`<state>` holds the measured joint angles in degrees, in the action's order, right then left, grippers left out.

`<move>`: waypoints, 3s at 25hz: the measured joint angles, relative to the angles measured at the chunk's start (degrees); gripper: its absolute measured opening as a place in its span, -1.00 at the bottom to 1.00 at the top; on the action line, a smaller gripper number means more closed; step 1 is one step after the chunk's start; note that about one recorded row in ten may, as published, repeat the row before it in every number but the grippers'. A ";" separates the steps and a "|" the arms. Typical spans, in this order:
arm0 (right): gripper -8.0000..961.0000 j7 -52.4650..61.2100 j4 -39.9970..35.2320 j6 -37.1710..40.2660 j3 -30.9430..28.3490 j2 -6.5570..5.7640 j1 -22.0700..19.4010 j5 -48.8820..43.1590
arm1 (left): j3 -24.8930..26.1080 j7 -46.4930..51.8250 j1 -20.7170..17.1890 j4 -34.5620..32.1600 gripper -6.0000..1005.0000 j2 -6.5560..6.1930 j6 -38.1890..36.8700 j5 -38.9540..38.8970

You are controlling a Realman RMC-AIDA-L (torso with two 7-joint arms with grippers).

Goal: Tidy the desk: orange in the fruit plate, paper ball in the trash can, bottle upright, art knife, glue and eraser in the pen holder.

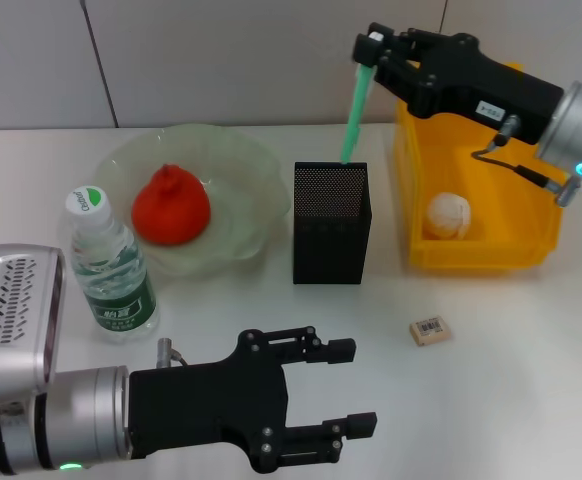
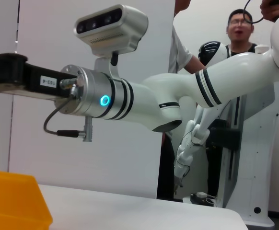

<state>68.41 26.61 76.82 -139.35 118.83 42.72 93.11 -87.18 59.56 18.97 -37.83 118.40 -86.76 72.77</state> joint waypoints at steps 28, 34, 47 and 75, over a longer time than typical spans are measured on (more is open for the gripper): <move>-0.22 -0.06 -0.27 -1.83 7.88 0.35 -4.64 5.10 | 0.59 -1.53 -0.22 0.04 0.37 -0.08 -0.29 -0.39; 0.14 7.78 9.14 3.00 11.01 -0.09 -8.55 4.34 | 0.67 -2.23 -0.29 0.03 0.37 -0.17 -0.76 -0.34; 0.67 50.04 49.76 15.25 15.43 -1.21 -11.16 -31.47 | 2.09 -3.77 -0.73 1.86 0.38 -0.19 -1.03 -0.26; 0.66 80.09 44.07 16.26 37.48 -1.24 1.05 -61.85 | 4.52 -4.60 -0.82 4.89 0.59 -0.01 -0.62 -0.08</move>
<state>148.50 70.69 93.08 -101.87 117.58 43.77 31.26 -82.66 54.96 18.15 -32.94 118.39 -87.38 72.69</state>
